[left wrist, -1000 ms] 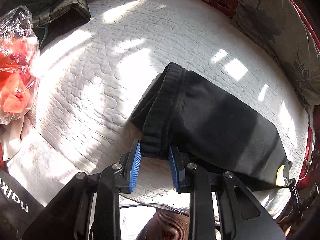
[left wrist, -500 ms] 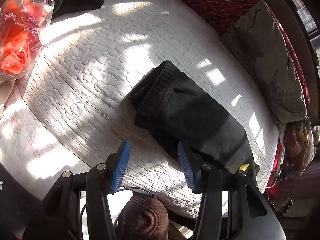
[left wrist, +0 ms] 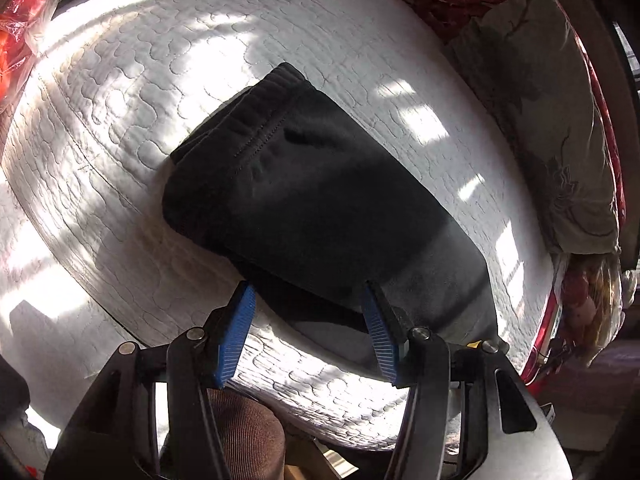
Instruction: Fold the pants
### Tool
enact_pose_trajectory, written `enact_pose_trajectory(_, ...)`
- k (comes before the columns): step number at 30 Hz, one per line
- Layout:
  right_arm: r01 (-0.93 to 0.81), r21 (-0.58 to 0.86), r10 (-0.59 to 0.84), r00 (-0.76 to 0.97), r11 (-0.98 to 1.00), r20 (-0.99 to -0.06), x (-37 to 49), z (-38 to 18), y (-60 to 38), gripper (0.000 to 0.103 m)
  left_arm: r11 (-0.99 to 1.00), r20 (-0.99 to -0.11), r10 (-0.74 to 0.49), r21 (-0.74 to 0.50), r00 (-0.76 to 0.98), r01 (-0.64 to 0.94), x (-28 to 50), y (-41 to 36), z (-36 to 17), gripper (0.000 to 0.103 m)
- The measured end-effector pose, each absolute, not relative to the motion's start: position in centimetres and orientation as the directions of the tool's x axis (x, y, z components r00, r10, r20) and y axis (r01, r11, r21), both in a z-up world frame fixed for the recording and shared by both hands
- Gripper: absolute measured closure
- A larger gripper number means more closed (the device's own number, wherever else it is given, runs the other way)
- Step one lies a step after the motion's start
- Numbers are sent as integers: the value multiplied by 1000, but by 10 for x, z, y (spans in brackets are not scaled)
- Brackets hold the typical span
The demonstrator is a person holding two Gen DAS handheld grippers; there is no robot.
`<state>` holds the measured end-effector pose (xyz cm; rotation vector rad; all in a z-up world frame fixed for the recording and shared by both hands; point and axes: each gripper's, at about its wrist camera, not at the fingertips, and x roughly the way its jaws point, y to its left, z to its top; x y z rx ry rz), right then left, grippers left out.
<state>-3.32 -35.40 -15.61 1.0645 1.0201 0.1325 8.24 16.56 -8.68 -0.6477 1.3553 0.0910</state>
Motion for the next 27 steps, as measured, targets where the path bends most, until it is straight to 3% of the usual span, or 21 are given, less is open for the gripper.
enact_pose_trajectory(9,463,825,542,624,324,-563,-24,-187,-362,34,787,-932,-307,-362,192,-499,104,165,-111,50)
enact_pose_trajectory(10,469,828,540,630,308,-558,-24,-190,-364,35,778,-929,-320,-370,186,-507,106,165,-113,55)
enact_pose_trajectory(11,474,828,536,635,300,-557,-24,-192,-366,42,769,-925,-333,-378,181,-515,107,165,-114,69)
enact_pose_trajectory(14,457,831,524,645,317,-555,-22,-191,-369,77,768,-924,-343,-380,169,-515,114,161,-112,90)
enact_pose_trajectory(20,381,821,489,667,425,-562,3,-154,-372,82,766,-903,-354,-430,244,-478,134,167,-70,97)
enact_pose_trajectory(23,252,867,492,740,429,-458,21,-108,-382,83,789,-890,-326,-442,318,-427,134,169,-45,97)
enact_pose_trajectory(27,196,847,501,732,495,-462,28,-91,-387,83,814,-901,-322,-420,290,-401,118,170,-62,97)
